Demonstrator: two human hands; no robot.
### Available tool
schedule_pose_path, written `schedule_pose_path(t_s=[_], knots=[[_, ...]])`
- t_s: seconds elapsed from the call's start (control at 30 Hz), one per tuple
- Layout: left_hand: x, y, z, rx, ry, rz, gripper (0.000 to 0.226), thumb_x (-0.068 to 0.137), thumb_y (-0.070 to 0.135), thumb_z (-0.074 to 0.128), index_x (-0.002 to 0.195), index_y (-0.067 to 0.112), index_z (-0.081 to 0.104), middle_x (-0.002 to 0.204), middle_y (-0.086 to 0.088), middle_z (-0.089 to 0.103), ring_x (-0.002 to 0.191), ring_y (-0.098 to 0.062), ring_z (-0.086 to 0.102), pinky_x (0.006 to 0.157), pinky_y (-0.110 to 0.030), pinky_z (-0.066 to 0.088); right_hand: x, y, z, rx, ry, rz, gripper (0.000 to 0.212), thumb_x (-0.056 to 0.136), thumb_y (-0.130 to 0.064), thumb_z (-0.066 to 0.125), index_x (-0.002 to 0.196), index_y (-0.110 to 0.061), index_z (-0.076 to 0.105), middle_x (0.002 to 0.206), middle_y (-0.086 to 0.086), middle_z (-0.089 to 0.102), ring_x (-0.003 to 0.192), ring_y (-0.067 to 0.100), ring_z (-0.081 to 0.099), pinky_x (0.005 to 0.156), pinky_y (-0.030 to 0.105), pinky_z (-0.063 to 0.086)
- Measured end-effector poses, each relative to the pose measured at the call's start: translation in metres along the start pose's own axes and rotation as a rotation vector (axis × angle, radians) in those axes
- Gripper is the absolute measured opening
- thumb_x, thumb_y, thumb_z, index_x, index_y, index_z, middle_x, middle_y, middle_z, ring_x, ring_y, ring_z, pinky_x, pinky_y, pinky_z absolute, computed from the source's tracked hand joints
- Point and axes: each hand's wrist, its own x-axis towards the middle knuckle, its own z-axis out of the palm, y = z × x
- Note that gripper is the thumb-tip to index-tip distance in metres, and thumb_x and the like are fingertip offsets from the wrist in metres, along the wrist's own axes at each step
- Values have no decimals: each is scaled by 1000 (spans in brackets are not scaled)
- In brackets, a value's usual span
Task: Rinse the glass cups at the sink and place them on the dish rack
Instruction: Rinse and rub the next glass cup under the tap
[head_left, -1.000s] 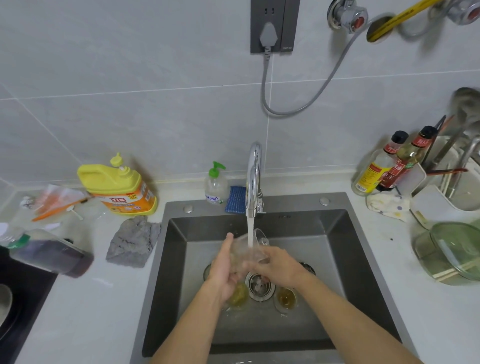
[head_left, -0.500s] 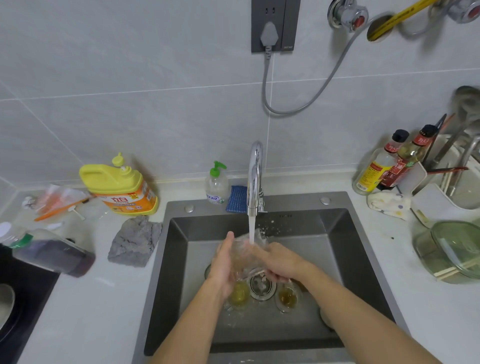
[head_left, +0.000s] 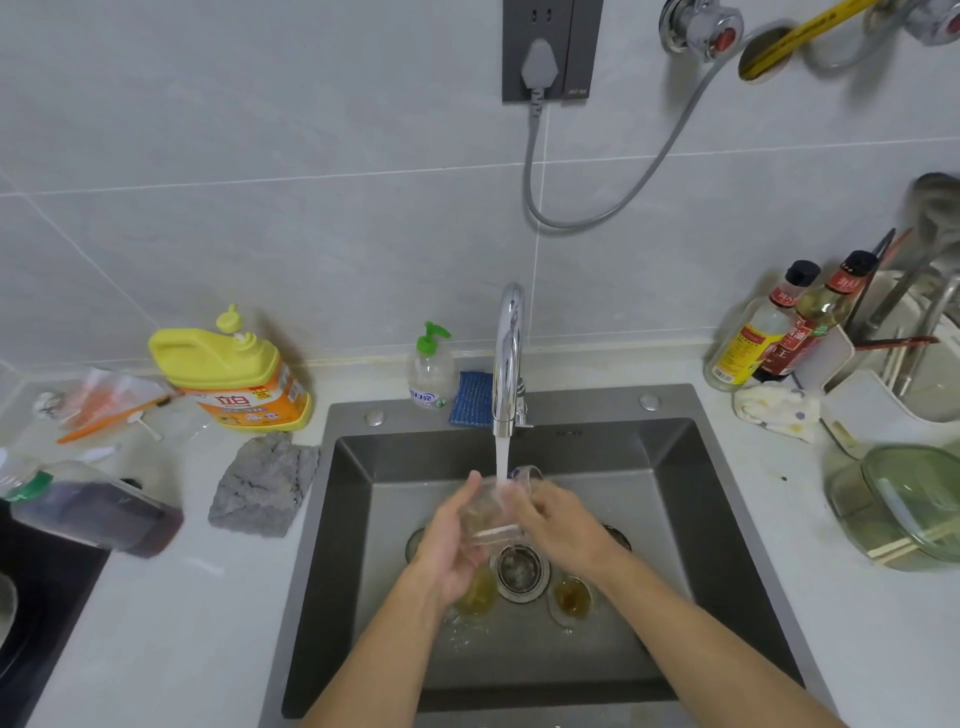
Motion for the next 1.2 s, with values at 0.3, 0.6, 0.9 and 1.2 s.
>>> schedule_pose_path(t_s=[0.3,0.6,0.9,1.2], knots=[[-4,3,-1,-84,59,-81,59,91,38,76,131,-3,67,123,-26,73,104,-38,74,97,-50,59,-11,23,5,7,-238,-37,41,101,-69,42,121,-45,69,121,-24,70,115,-10,62,107,32,50],[-7,0,9,-242,28,27,43,108,35,49,125,0,67,112,-27,76,93,-39,77,93,-55,57,32,-1,2,292,159,254,50,107,-51,42,99,-13,73,90,4,76,85,20,72,90,44,59],[8,7,3,-169,118,-104,56,114,39,29,129,0,67,105,-24,77,86,-35,79,65,-46,66,6,-7,0,92,-27,-69,57,97,-73,40,101,-28,77,93,-9,75,85,5,71,79,32,61],[8,-2,7,143,89,26,60,99,61,52,134,15,69,119,-15,77,116,-28,73,107,-46,43,18,-6,3,307,-55,110,16,106,-33,56,105,-28,72,96,-12,74,99,7,69,85,21,52]])
